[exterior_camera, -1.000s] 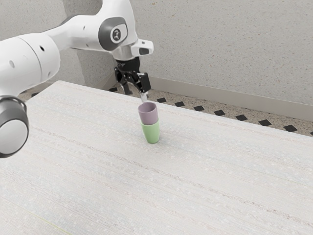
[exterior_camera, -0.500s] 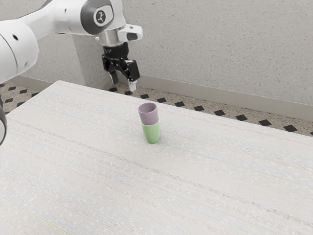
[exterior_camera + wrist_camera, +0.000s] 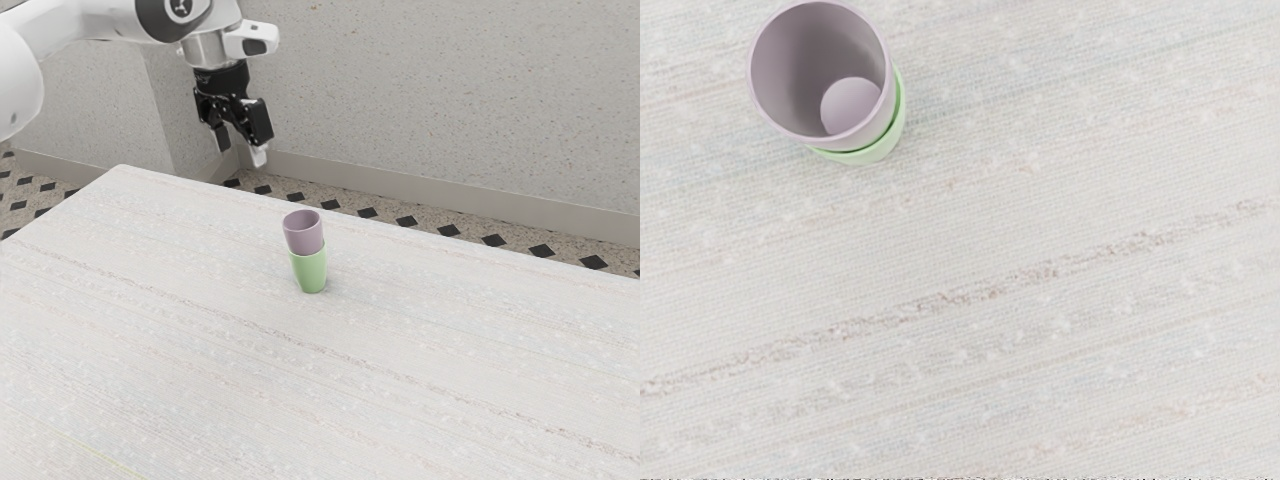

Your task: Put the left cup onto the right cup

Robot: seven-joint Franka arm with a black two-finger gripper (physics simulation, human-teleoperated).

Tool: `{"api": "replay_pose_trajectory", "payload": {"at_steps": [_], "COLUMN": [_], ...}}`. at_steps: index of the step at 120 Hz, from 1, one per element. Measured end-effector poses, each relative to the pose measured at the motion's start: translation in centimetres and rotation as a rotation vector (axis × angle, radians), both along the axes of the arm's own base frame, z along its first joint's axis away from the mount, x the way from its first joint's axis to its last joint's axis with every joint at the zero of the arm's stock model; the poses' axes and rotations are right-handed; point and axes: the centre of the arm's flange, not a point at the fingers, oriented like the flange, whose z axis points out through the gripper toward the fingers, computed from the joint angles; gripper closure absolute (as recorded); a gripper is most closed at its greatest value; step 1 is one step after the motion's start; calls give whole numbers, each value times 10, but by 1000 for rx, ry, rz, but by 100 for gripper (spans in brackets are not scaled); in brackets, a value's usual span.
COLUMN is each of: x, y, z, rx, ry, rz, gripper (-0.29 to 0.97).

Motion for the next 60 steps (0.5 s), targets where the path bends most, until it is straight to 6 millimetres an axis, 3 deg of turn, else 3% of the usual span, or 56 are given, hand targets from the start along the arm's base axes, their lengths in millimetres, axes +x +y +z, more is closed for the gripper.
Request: {"api": "replay_pose_trajectory", "payload": {"at_steps": [60], "x": [-3], "y": [0], "z": [2], "rx": [-4], "ry": [-1], "rz": [3], "gripper": [0]}}
